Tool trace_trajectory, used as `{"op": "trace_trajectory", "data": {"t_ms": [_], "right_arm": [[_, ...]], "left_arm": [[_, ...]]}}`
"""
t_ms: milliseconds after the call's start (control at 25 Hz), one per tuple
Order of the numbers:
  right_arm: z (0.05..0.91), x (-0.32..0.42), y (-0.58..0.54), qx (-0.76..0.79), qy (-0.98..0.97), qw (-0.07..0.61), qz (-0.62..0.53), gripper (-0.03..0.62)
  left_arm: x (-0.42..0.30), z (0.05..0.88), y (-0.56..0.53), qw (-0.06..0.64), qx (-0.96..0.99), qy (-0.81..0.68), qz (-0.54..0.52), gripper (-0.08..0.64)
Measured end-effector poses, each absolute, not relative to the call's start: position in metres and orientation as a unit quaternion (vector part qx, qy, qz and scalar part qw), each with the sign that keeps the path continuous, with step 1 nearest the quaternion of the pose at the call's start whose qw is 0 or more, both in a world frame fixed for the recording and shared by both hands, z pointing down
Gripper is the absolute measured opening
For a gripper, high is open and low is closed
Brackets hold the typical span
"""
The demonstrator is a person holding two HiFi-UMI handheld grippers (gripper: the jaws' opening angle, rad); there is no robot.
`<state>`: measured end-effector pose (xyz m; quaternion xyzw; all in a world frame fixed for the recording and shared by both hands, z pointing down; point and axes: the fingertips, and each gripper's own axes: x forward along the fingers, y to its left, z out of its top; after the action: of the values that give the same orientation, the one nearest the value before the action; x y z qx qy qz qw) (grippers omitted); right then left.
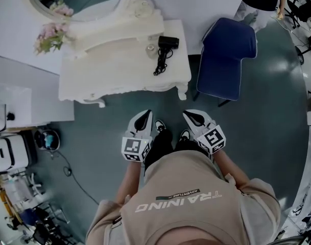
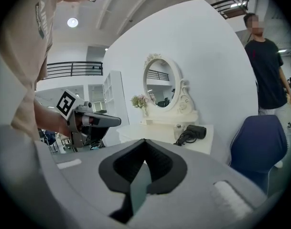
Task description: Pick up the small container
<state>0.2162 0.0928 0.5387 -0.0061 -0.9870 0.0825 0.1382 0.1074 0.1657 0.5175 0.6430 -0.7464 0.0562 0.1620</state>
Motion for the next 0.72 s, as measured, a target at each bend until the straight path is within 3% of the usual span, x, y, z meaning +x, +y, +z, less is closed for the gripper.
{"op": "trace_trajectory", "data": {"t_ms": [720], "right_arm": [[0.485,0.063,0.055,0.055,-0.993,0.107,0.021,0.003]], "left_arm": [[-0.050,0.499,0.143,0.121,0.657,-0.744,0.019,0.017]]}}
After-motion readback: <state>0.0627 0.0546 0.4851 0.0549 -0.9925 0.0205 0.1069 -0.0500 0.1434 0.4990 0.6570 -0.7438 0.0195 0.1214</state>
